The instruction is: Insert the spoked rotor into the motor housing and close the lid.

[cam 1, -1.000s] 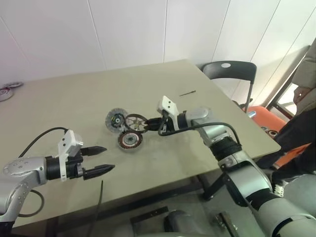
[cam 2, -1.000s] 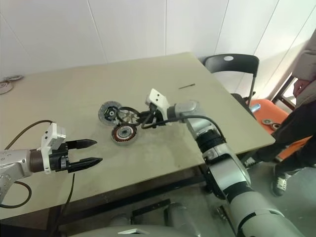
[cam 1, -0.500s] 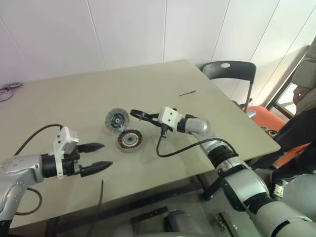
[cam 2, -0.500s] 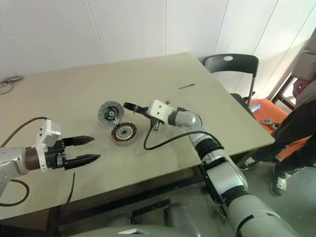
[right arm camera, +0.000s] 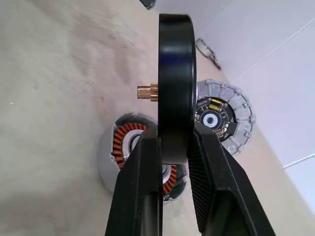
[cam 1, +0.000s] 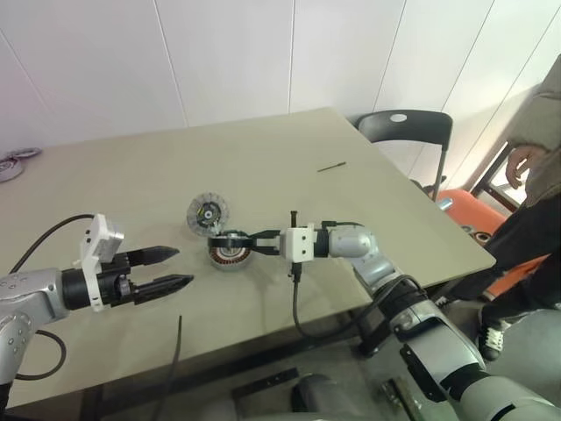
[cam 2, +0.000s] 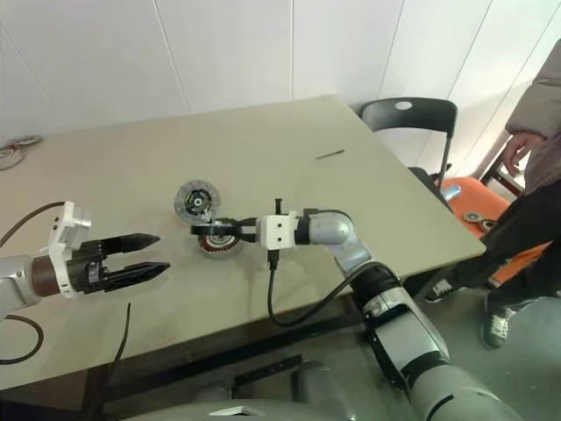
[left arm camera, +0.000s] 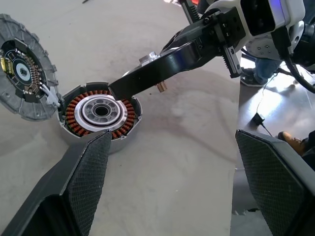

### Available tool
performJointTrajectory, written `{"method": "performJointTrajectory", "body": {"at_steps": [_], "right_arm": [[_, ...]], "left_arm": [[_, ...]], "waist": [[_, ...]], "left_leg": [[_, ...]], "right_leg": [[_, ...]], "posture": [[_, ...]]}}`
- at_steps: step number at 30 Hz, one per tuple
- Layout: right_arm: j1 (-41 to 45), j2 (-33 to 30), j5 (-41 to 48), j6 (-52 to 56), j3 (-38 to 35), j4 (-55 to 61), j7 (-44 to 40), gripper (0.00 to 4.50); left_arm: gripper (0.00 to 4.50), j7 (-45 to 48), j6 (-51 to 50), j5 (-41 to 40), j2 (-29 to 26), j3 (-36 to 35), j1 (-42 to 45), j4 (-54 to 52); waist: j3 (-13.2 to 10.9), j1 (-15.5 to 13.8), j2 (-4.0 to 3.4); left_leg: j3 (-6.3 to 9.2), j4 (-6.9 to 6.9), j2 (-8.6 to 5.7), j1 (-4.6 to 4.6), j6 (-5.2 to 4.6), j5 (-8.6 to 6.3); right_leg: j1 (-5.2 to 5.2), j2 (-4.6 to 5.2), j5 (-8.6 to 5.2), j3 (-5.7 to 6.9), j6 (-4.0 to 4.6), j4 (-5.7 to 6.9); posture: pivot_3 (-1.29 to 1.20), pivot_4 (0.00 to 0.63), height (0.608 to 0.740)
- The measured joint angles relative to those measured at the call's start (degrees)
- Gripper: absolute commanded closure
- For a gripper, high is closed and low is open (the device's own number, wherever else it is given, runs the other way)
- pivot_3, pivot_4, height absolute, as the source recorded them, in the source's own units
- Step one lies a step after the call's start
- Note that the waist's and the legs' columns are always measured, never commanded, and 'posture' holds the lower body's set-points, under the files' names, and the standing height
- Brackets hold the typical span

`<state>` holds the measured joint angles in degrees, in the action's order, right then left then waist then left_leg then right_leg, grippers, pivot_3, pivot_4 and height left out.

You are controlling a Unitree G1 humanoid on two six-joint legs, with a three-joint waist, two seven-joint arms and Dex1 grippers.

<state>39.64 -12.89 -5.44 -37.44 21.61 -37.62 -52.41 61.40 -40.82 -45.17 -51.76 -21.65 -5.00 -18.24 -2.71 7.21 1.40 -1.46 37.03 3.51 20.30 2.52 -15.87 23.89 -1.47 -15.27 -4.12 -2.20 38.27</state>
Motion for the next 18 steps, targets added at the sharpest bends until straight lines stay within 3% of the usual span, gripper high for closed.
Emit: {"method": "performJointTrajectory", "body": {"at_steps": [8, 18], "right_arm": [[2.2, 2.0, -6.5, -7.5, 1.4, -5.1, 7.1, 4.1], [6.5, 2.1, -21.8, -16.9, 4.6, -12.7, 26.1, 4.1]], "left_arm": [[0.17, -0.1, -0.2, 0.2, -0.4, -0.6, -1.9, -1.0], [0.17, 2.6, 4.1, 5.5, -4.3, 0.4, -3.1, -2.2]], "waist": [[0.0, -0.1, 0.02], [0.0, 0.1, 0.0]], "left_leg": [[-0.01, -0.01, -0.01, 0.09, 0.0, 0.0], [-0.03, -0.04, -0.01, 0.08, 0.0, 0.0]], "right_leg": [[0.06, 0.03, 0.07, 0.0, 0.1, -0.03], [0.09, 0.03, 0.09, -0.04, 0.2, -0.03]], "posture": [[0.0, 0.0, 0.74], [0.0, 0.0, 0.74]]}}
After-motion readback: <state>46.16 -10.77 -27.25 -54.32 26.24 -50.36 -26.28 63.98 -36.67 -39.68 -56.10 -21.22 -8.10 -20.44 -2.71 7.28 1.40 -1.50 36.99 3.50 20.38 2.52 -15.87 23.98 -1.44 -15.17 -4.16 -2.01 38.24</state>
